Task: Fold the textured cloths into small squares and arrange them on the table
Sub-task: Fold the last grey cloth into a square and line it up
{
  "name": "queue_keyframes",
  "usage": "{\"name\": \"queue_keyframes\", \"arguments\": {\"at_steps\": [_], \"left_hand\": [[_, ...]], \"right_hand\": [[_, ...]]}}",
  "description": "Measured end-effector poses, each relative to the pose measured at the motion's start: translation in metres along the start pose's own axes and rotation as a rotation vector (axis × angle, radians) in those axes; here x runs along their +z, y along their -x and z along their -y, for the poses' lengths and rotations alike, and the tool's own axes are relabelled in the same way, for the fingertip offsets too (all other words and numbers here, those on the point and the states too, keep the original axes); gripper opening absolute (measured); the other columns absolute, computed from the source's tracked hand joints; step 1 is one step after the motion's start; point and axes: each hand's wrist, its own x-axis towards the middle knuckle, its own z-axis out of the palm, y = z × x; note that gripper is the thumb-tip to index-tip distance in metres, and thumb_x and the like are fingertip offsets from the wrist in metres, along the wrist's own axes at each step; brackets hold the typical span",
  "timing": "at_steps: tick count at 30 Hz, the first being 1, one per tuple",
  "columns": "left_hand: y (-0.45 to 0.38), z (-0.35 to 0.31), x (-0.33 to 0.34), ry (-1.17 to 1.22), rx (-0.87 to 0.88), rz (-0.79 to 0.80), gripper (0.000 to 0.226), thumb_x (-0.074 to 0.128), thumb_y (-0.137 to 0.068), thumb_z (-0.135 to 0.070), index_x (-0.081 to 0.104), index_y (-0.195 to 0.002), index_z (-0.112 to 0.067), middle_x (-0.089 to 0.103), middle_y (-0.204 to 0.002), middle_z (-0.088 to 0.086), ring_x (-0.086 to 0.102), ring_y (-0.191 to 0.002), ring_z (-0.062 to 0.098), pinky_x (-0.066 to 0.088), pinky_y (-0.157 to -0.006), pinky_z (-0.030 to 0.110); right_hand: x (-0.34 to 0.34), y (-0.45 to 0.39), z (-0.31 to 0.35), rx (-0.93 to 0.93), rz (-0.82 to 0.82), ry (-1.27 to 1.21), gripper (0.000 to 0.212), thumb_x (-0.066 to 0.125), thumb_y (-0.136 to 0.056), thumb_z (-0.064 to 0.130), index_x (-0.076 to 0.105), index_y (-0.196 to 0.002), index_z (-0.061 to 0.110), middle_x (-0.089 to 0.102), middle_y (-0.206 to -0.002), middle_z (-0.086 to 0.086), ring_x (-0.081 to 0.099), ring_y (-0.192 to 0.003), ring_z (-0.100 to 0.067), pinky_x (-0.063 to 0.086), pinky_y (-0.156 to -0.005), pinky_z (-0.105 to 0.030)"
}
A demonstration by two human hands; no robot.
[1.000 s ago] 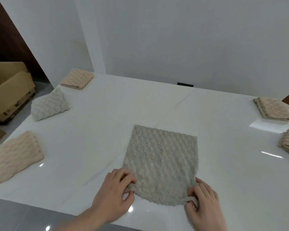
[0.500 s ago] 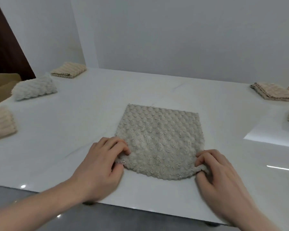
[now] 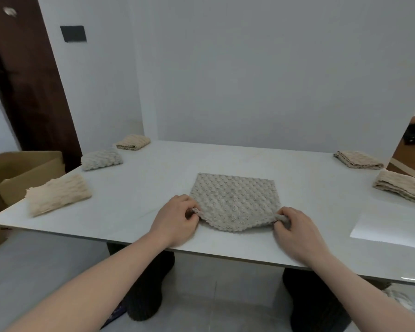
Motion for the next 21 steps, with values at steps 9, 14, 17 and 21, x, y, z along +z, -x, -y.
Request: {"name": "queue_keyframes", "arguments": {"at_steps": [9,14,17,21], "left_hand": [[0.014,-0.006,-0.01,0.052,-0.125,-0.004,0.018,0.057,-0.087,-0.032,0.074,-0.093,-0.03,0.064,-0.088,-0.016,0.058,-0.091,0.007,0.047,-0.083,0.028],[0.023,-0.001,-0.013,0.162,-0.184,-0.046,0.016,0.058,-0.083,-0.03,0.07,-0.082,-0.02,0.069,-0.078,-0.008,0.061,-0.08,0.007,0.053,-0.078,0.033],[0.026,-0.003,-0.016,0.139,-0.125,-0.005,0.017,0.059,-0.092,-0.03,0.067,-0.082,-0.02,0.066,-0.081,-0.009,0.058,-0.081,0.007,0.051,-0.079,0.033],[0.035,0.0,-0.031,0.141,-0.049,0.074,0.021,0.057,-0.098,-0.037,0.065,-0.084,-0.023,0.066,-0.08,-0.006,0.057,-0.078,0.009,0.048,-0.074,0.03]], "right_hand": [[-0.011,0.006,0.007,0.08,-0.036,-0.161,0.018,0.058,-0.086,0.018,0.058,-0.069,0.012,0.057,-0.058,-0.001,0.049,-0.056,-0.017,0.047,-0.062,-0.038],[-0.015,0.006,0.005,0.088,-0.035,-0.26,0.022,0.058,-0.084,0.019,0.048,-0.068,0.005,0.042,-0.055,0.005,0.035,-0.055,-0.012,0.034,-0.057,-0.034],[-0.02,0.007,0.002,0.117,-0.029,-0.375,0.032,0.058,-0.088,0.011,0.041,-0.061,0.009,0.035,-0.056,0.007,0.031,-0.056,-0.01,0.027,-0.06,-0.033],[-0.022,0.008,-0.007,0.113,0.004,-0.495,0.029,0.061,-0.092,0.005,0.052,-0.065,0.005,0.042,-0.059,0.004,0.037,-0.059,-0.012,0.027,-0.064,-0.034]]}}
